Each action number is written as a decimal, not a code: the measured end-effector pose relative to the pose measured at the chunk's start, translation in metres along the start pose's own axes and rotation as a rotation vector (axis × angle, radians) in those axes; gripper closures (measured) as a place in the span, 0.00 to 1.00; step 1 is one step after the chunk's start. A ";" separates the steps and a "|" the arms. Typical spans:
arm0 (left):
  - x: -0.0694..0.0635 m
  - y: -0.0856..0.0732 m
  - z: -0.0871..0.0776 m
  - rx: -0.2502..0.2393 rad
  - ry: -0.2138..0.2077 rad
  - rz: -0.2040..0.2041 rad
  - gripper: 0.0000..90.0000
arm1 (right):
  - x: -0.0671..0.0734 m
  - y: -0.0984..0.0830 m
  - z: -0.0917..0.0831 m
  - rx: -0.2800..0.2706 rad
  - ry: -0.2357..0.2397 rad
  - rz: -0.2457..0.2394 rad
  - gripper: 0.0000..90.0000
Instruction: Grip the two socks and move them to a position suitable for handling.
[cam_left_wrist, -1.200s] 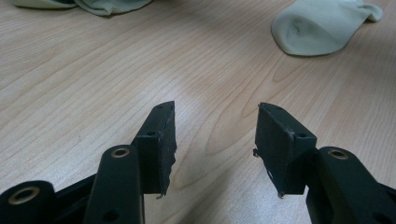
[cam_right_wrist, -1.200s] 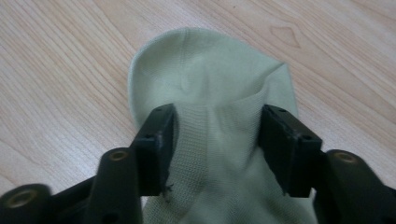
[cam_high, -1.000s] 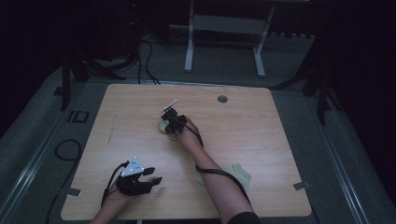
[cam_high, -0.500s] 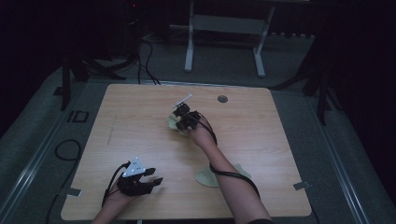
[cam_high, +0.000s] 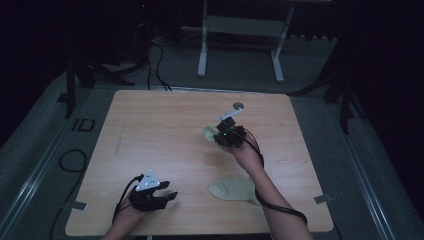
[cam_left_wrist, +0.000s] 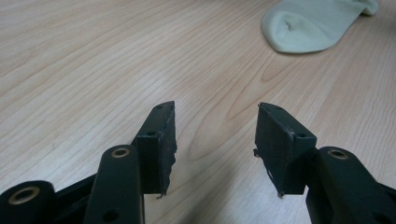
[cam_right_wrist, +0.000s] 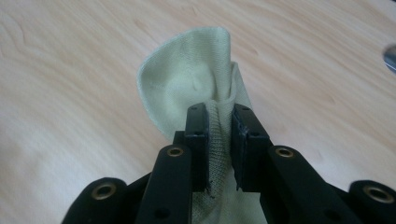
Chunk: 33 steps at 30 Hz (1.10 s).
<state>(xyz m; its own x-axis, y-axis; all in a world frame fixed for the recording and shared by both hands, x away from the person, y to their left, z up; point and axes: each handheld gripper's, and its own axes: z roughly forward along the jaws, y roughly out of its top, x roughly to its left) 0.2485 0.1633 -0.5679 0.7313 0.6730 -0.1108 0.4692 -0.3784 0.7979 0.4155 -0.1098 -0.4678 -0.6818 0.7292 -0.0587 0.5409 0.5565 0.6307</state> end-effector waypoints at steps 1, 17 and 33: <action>-0.002 0.001 0.000 -0.006 -0.006 -0.001 0.53 | -0.001 -0.005 -0.004 -0.003 -0.008 0.004 0.87; -0.017 0.010 0.020 -0.007 -0.060 0.026 0.53 | -0.005 -0.073 0.017 0.072 -0.070 0.080 0.86; -0.006 0.059 0.041 -0.017 -0.063 0.096 0.58 | -0.008 -0.073 0.017 0.036 -0.011 0.143 0.56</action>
<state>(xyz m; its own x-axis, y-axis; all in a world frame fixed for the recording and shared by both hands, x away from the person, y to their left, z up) 0.2925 0.1109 -0.5446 0.8024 0.5926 -0.0699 0.3874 -0.4281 0.8165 0.3898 -0.1494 -0.5268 -0.5911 0.8063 0.0215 0.6496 0.4601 0.6052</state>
